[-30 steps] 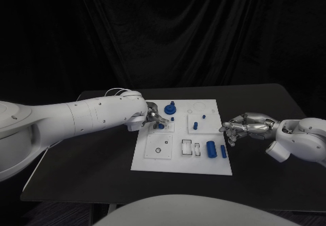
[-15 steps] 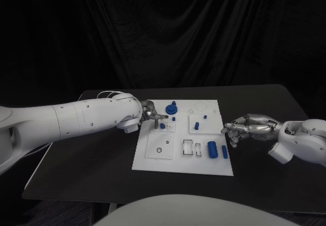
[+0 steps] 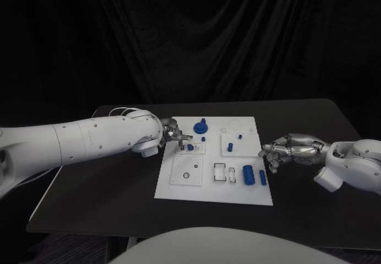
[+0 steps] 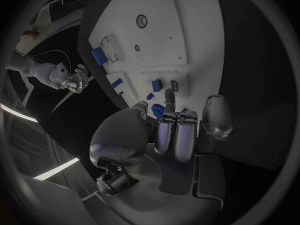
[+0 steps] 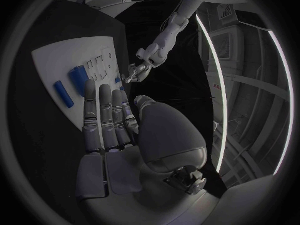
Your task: Assemble the parts on the task board
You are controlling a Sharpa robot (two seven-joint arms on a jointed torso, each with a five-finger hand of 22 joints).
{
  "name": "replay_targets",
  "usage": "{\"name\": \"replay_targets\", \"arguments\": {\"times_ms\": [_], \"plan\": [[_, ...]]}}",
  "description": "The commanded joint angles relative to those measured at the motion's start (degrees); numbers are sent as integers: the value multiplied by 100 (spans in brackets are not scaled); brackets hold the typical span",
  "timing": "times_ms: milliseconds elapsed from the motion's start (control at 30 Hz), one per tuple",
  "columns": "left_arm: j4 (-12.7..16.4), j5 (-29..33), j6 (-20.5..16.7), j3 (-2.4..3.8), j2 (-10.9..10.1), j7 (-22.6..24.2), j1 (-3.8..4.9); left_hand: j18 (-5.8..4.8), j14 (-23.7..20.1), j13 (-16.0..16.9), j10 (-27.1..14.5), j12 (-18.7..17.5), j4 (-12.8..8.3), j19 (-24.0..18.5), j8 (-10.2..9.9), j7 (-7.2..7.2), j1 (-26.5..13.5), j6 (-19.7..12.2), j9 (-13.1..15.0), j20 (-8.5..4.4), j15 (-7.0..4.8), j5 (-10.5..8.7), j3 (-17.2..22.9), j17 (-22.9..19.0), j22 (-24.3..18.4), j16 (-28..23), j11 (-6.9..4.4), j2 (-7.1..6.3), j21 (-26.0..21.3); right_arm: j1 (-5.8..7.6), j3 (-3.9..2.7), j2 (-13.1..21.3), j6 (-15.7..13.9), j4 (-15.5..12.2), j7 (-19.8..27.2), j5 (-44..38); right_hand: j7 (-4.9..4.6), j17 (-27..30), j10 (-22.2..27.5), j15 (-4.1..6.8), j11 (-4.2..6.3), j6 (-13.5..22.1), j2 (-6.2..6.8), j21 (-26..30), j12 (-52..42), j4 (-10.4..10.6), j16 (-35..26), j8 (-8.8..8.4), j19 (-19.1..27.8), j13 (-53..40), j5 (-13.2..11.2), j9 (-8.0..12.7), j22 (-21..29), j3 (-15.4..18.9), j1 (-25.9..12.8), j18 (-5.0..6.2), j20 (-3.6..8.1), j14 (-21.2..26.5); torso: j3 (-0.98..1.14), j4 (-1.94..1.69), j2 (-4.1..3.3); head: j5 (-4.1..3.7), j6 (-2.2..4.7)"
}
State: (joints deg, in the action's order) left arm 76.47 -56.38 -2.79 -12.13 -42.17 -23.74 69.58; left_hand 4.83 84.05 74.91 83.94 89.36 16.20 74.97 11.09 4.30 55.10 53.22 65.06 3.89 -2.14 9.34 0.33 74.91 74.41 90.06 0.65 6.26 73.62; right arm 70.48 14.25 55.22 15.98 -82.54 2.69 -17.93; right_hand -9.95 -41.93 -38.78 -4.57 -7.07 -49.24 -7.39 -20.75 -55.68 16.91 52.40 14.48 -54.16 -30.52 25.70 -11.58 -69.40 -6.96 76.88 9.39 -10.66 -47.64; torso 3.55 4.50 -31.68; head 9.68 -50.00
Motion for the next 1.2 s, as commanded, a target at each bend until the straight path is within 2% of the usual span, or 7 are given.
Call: {"name": "replay_targets", "arguments": {"times_ms": [33, 267, 467, 633, 933, 1200], "plan": [[-2, 12, 234, 3, 25, 27, 4, 43, 595, 1453, 533, -10, -29, 30, 36, -7, 143, 50, 4, 17, -31, 115, -12, 1509, 14, -6, -24, 32, -31, -17, -4, -6, 101, -2, -85, 0, -3, 10, 22, 3, -1, 28, -7, 27, 17, -2, -5, 39, 37, 9, -31, 10, 12, 28, -47, 88, 0, 34, -10, 1, -7, 8, 0], [-57, 13, 393, 3, 96, 87, 1, 42, 595, 1448, 526, -17, -157, 33, 5, -35, 472, 109, -55, -3, -53, 205, 75, 1509, 36, -6, -49, 83, -44, -19, -4, -9, 121, 2, -87, -1, -3, 14, 24, 3, -1, 30, -12, 30, 17, -3, -5, 38, 38, 13, -31, 11, 14, 28, -50, 88, -1, 37, -8, 2, -4, -8, 0], [-170, 13, 512, 3, 199, 124, -2, 46, 595, 1431, 505, -38, -168, 20, -13, -33, 503, 103, -75, -5, -53, 218, 86, 1509, 26, -6, -49, 89, -61, -20, -4, -13, 130, 5, -89, -1, -3, 20, 28, 2, -1, 34, -16, 35, 18, -4, -6, 37, 39, 18, -33, 12, 17, 30, -55, 88, -2, 42, -8, 0, -2, -9, 0], [-278, 13, 595, 3, 287, 112, -5, 51, 595, 1425, 497, -46, -170, 5, -28, -29, 517, 98, -91, -5, -52, 204, 90, 1509, 14, -6, -46, 92, -79, -20, -4, -18, 148, 5, -92, -1, -4, 26, 31, 1, -2, 38, -20, 40, 18, -4, -6, 36, 40, 23, -34, 14, 20, 31, -59, 88, -4, 46, -13, 12, -10, -11, 0], [-456, 14, 678, 3, 415, 94, -12, 56, 595, 1412, 479, -64, -162, -15, -43, -24, 521, 96, -110, -4, -50, 177, 90, 1509, -2, -6, -42, 99, -103, -20, -4, -12, 161, 0, -102, -1, -5, 30, 33, 0, -3, 41, -25, 43, 18, -4, -6, 36, 41, 27, -34, 15, 23, 32, -63, 89, -4, 50, -2, 16, -7, -28, 0], [-506, 14, 702, 3, 472, 109, -15, 56, 595, 1407, 472, -71, -162, -17, -50, -23, 528, 94, -119, -4, -48, 172, 94, 1509, -2, -6, -41, 107, -106, -21, -4, -19, 181, 5, -108, -1, -7, 39, 39, -2, -5, 46, -31, 51, 17, -4, -6, 35, 43, 34, -36, 17, 28, 35, -72, 89, -6, 57, -5, 22, -8, -22, 0]]}}
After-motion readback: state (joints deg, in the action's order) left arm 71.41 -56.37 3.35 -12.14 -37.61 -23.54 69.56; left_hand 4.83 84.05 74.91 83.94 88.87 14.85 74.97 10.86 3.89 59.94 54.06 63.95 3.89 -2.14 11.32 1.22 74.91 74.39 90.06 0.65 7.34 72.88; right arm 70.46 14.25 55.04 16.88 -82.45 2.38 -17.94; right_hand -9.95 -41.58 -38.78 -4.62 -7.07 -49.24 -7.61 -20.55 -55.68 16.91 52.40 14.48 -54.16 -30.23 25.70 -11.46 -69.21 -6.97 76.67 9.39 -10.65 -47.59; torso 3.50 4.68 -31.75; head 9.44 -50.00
